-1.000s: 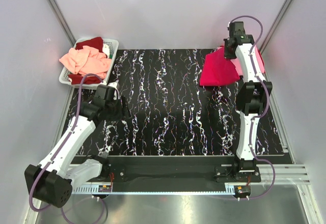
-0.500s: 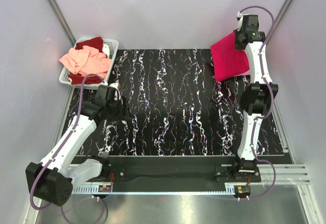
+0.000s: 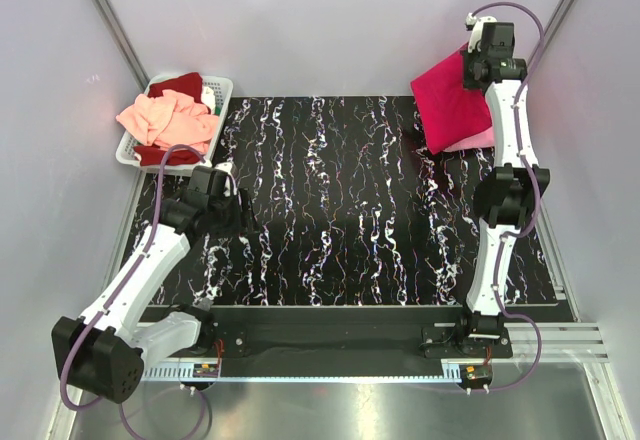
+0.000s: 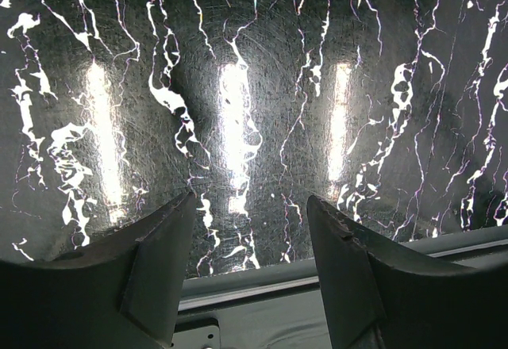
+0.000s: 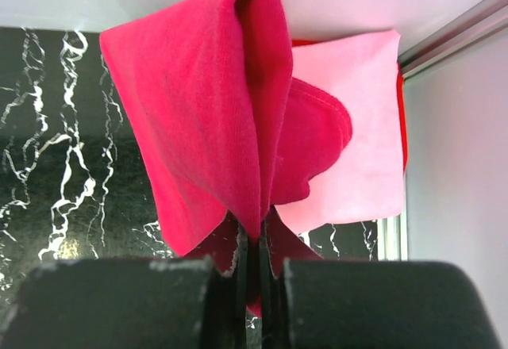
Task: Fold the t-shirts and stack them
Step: Neatly place the folded tshirt to the corner
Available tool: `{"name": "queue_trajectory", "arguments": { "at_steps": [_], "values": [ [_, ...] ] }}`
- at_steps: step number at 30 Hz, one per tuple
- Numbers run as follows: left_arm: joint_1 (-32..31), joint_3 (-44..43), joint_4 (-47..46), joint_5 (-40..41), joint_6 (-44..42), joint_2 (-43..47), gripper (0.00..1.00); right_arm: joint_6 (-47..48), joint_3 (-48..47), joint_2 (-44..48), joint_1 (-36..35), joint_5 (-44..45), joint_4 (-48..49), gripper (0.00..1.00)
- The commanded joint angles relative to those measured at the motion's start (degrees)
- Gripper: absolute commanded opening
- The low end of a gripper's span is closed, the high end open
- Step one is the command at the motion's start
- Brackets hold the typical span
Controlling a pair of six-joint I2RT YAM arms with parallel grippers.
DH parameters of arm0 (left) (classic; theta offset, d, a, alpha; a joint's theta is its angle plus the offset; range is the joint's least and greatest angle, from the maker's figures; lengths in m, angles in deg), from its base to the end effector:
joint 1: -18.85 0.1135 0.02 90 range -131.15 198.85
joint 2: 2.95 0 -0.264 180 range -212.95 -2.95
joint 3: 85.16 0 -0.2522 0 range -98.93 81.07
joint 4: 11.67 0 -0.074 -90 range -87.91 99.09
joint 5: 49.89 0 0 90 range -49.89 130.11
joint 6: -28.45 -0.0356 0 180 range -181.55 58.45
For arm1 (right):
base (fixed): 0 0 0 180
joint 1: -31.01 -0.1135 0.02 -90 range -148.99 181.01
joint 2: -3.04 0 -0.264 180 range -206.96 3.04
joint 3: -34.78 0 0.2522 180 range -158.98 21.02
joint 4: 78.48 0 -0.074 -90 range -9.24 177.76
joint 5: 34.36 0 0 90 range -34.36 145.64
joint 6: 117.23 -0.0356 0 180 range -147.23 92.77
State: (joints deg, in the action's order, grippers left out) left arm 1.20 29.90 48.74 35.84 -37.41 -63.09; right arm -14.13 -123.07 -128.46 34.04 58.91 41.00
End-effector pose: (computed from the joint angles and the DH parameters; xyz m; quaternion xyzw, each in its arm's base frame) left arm 0.1914 -0.0637 0.2732 -0.0430 0.9537 -0.1386 0.2633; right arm 0.5107 -0.0291 0.3616 -0.0642 0.8810 -0.0906 0.4598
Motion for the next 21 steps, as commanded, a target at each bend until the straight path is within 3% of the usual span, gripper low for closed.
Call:
{"name": "queue_trajectory", "arguments": {
  "at_steps": [1, 21],
  "values": [
    [0.4, 0.0, -1.9, -1.3, -0.8, 0.2, 0.63, 0.6, -4.0, 6.8, 0.2, -1.7, 4.8, 0.0],
    [0.4, 0.0, -1.8, -1.6, -0.9, -0.6, 0.63, 0.9, -4.0, 0.8, 2.0, -2.5, 4.5, 0.0]
  ]
}}
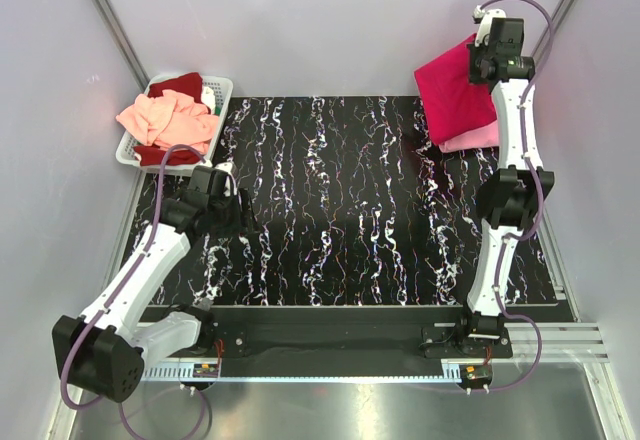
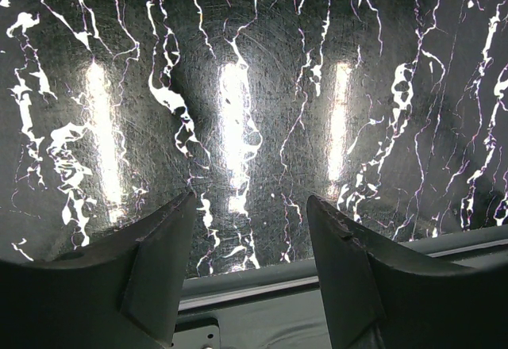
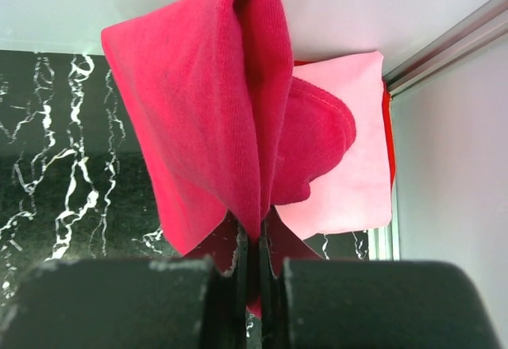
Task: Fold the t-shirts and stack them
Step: Neatly place the folded tshirt to the corner
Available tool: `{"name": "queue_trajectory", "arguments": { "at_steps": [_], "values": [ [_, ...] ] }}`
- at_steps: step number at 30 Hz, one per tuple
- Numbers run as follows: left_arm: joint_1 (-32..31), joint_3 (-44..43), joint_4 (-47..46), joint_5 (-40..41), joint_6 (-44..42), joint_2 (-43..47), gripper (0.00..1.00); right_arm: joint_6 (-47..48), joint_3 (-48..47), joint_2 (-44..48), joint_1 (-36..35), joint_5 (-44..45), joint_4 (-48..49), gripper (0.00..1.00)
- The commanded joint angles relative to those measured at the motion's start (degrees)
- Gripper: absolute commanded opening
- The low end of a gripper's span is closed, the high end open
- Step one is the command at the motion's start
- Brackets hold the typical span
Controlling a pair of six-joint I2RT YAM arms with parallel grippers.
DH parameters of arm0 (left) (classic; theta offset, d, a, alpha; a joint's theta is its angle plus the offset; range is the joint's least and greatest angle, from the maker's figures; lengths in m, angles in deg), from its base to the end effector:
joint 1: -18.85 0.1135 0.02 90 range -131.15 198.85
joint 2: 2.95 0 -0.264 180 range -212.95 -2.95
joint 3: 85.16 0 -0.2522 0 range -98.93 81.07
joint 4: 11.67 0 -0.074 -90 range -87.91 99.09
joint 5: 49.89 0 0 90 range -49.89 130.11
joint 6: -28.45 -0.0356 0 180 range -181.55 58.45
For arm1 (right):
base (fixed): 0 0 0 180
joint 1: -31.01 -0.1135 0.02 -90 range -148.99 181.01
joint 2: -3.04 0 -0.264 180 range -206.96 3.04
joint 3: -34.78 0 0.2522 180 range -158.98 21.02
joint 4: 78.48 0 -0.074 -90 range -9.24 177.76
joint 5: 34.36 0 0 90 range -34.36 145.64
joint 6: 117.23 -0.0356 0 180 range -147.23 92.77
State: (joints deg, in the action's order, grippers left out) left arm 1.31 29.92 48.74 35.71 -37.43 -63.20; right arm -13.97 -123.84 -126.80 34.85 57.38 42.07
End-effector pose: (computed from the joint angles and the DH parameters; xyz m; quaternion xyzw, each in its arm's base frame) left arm 0.1918 -0.0635 0.2727 -0.0435 0.9540 -0.1389 0.2620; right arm 0.5032 -0.0349 0.3817 -0.0639 0.8665 -0.0866 0.4874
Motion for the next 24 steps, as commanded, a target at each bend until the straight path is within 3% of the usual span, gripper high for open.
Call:
{"name": "queue_trajectory", "arguments": {
  "at_steps": [1, 5, 7, 8, 9, 10, 12, 17, 24],
  "values": [
    [0.3, 0.0, -1.8, -1.6, -1.0, -0.7, 0.63, 0.7, -3.1, -1.3, 1.8, -0.8, 3.7, 0.0],
    [0.3, 0.0, -1.8, -1.7, -1.0, -0.5, 0.63, 1.3, -2.8, -5.8, 3.6, 2.0, 5.1, 0.0],
    [0.3, 0.1, -1.8, -1.7, -1.0, -0.3, 0.63, 2.8, -1.6, -8.4, 4.4, 5.4, 12.2, 0.07],
    [0.3, 0.1, -1.8, -1.8, -1.0, -0.2, 0.63, 3.0, -1.1, -10.0, 5.9, 13.2, 15.9, 0.17],
    [0.3, 0.1, -1.7, -1.8, -1.1, 0.0, 0.63, 1.5, -2.9, -14.4, 7.0, 15.5, 20.1, 0.76],
    [0.3, 0.1, -1.7, -2.0, -1.1, 0.0, 0.63, -1.4, -4.9, -16.5, 8.4, 17.4, 21.0, 0.99],
    [0.3, 0.2, -1.8, -2.0, -1.1, 0.2, 0.63, -8.4, -7.6, -18.1, 11.4, 17.0, 21.9, 1.0],
    [0.3, 0.1, -1.9, -1.4, -0.9, 0.8, 0.63, -8.0, 0.4, -10.4, 9.5, 16.0, 25.6, 1.0],
    [0.3, 0.2, -1.7, -0.1, -0.7, 2.6, 0.63, -7.6, 4.0, 1.0, 3.1, 16.9, 25.1, 1.0]
  ]
}}
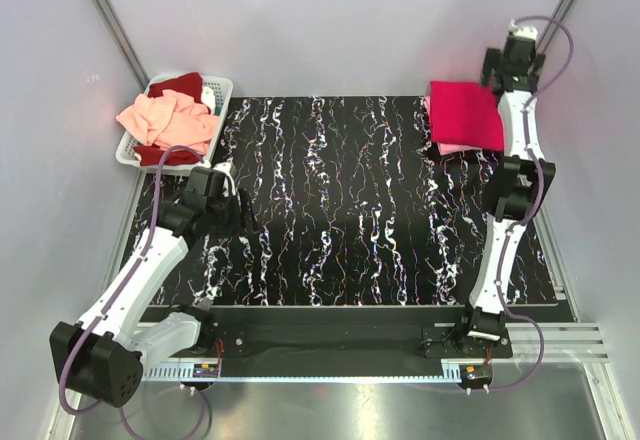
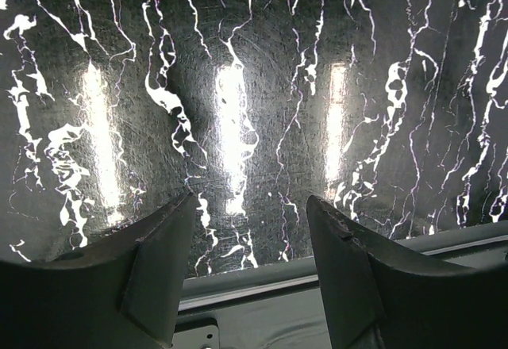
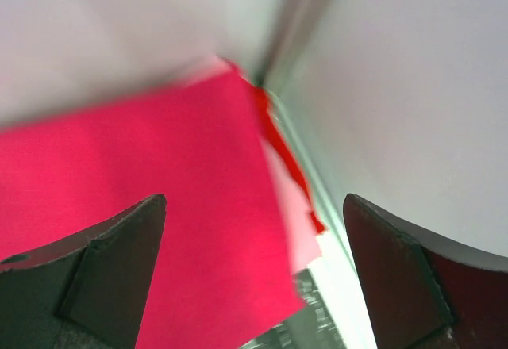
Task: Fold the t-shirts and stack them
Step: Neatly place the folded tshirt to the corner, then reset both grippers
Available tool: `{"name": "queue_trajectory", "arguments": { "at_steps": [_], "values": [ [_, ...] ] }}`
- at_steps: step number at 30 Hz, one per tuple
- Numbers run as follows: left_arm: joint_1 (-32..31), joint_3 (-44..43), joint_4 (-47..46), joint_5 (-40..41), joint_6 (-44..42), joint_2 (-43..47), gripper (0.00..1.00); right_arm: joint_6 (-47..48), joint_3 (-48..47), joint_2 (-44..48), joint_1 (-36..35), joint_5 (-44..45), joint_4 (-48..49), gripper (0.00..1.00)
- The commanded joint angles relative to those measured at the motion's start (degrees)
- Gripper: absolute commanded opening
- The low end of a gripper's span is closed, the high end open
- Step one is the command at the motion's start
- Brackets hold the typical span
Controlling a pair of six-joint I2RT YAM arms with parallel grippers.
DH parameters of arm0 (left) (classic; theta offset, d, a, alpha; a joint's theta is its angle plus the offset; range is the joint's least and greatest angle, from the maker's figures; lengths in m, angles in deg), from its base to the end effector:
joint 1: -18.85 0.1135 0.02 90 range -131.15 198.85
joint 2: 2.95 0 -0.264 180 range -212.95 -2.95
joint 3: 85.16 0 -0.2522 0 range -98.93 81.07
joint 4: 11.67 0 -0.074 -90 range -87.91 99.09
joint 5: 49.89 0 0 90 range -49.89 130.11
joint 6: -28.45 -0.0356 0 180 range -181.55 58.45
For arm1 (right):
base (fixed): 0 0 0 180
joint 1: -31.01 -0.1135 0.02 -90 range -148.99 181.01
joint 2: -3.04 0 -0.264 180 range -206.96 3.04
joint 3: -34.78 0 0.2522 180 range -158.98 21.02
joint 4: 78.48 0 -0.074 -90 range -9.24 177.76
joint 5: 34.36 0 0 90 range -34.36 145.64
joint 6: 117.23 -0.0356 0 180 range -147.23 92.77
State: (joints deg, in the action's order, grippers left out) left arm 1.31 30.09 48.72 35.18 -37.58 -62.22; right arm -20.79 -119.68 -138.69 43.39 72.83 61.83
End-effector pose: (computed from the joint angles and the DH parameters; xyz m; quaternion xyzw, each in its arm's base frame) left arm 0.1889 -0.0629 0.2749 -0.0405 0.9518 -0.1451 0.2671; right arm 0.5540 -0.1324 0.2836 0.1217 0.8377 -0.2102 0.4891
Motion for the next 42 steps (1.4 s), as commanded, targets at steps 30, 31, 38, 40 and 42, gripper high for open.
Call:
{"name": "queue_trajectory", "arguments": {
  "at_steps": [30, 31, 38, 40, 42],
  "values": [
    [0.3, -0.9, -2.3, 9.2, 1.1, 16.3, 0.63, -49.6, 120.3, 91.0, -44.9, -24.3, 33.4, 1.0],
    [0.3, -1.0, -2.2, 9.0, 0.8, 16.5, 0.63, -49.5, 120.7, 91.6, -44.8, -24.5, 34.4, 1.0],
    [0.3, -0.1, -3.3, 9.2, 0.6, 21.5, 0.64, -49.6, 119.1, 86.8, -44.8, -24.4, 34.5, 1.0],
    [0.3, 0.2, -3.7, 8.9, 0.4, 22.5, 0.64, -49.9, 118.4, 85.6, -44.8, -24.3, 33.8, 1.0],
    [0.3, 0.4, -4.0, 8.5, 0.3, 23.3, 0.64, -49.9, 118.1, 85.4, -44.8, -24.3, 33.2, 1.0]
  ]
}}
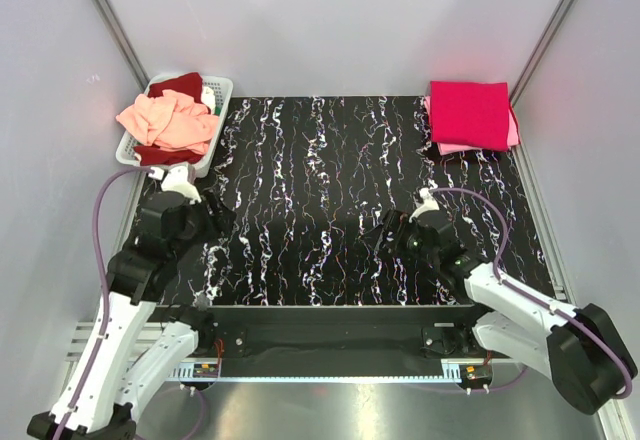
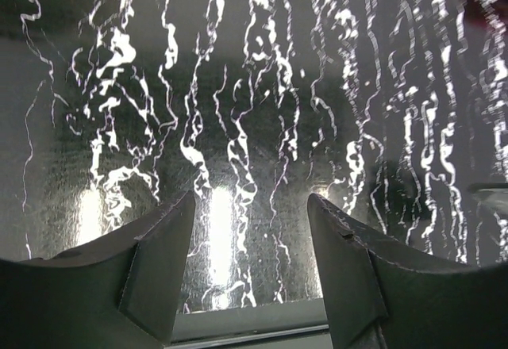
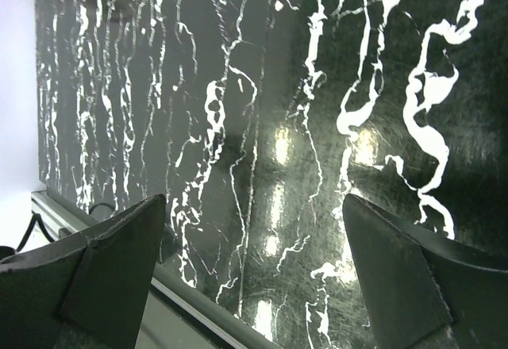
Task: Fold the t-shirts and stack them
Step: Reset both grippers
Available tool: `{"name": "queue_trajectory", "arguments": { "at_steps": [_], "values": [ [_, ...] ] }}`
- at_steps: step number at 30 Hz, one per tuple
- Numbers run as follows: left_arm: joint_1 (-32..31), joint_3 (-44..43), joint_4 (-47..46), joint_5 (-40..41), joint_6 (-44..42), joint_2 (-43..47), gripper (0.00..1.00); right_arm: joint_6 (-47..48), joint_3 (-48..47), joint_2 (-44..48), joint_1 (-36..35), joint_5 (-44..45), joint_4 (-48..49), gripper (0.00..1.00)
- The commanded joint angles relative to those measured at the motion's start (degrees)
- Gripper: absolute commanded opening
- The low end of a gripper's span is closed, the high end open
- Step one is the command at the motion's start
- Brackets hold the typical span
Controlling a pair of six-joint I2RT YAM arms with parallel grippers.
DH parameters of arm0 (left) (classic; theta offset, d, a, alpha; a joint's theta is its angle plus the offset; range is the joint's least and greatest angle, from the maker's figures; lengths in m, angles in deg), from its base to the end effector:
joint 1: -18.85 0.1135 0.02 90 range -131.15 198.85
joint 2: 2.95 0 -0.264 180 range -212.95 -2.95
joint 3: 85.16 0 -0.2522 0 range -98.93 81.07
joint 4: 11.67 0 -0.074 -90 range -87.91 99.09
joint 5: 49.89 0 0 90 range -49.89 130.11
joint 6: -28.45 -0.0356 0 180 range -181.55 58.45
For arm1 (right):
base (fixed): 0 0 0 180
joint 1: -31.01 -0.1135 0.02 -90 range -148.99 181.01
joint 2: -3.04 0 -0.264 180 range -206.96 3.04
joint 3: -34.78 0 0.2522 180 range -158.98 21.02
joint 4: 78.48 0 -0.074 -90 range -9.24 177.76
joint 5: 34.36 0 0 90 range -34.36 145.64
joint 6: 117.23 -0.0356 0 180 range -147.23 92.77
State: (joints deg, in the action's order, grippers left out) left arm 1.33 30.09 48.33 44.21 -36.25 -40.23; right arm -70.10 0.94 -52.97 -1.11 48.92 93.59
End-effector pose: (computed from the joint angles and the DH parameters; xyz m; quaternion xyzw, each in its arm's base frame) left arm 0.1210 -0.0355 0.3309 -0.0766 0.8731 -0.1462 0.4587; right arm 0.1677 0.1102 0.1824 0.0519 0.8639 0.3437 0.3645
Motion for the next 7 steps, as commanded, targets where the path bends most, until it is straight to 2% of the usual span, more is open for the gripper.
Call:
{"name": "queue_trajectory", "arguments": {
  "at_steps": [1, 7],
  "values": [
    [0.3, 0.4, -3.6, -0.6, -1.1, 1.3, 0.64, -0.7, -2.4, -0.1, -0.3, -0.1, 1.4, 1.0],
    [0.3, 0.5, -4.2, -0.2, -1.5, 2.6, 0.66, -1.4, -1.5, 2.2, -0.3, 1.1, 0.5, 1.0]
  ]
}}
